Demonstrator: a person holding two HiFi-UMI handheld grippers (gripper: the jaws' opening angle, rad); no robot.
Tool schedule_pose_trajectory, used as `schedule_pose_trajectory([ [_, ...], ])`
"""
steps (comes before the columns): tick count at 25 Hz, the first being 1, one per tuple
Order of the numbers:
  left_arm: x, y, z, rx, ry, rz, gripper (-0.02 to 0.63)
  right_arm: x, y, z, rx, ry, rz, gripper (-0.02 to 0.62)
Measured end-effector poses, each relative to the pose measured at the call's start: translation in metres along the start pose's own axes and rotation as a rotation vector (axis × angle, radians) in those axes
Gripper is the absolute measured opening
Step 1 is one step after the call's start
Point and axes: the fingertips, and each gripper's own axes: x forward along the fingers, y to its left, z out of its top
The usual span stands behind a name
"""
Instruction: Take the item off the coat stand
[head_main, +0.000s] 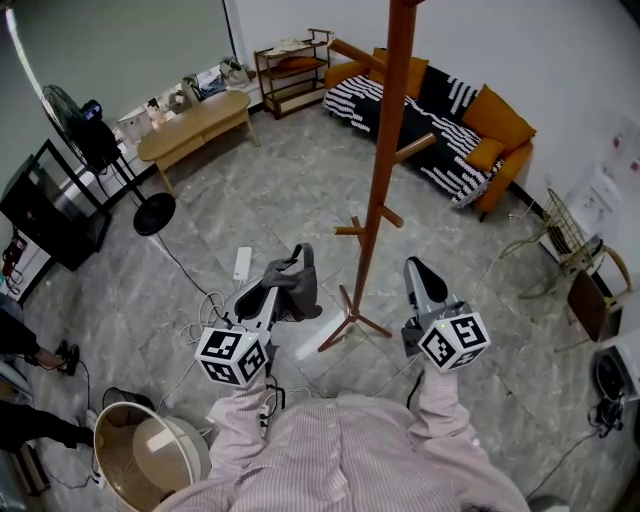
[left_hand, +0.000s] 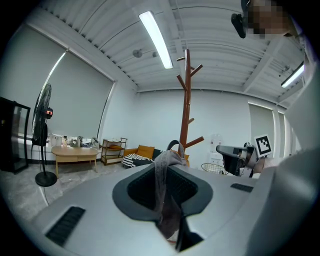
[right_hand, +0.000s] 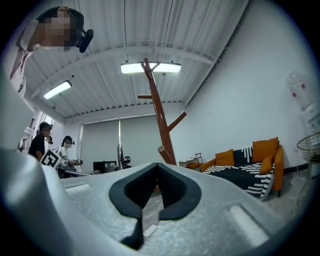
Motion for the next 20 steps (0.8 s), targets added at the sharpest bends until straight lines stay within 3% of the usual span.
schedule_pose_trajectory([
  [20,-0.0028,-0.0052,0.0046,0.015,-0.011,-0.008,0.057,-0.0031,0.0005,0.0026,0.009,-0.022,0.027,0.005],
])
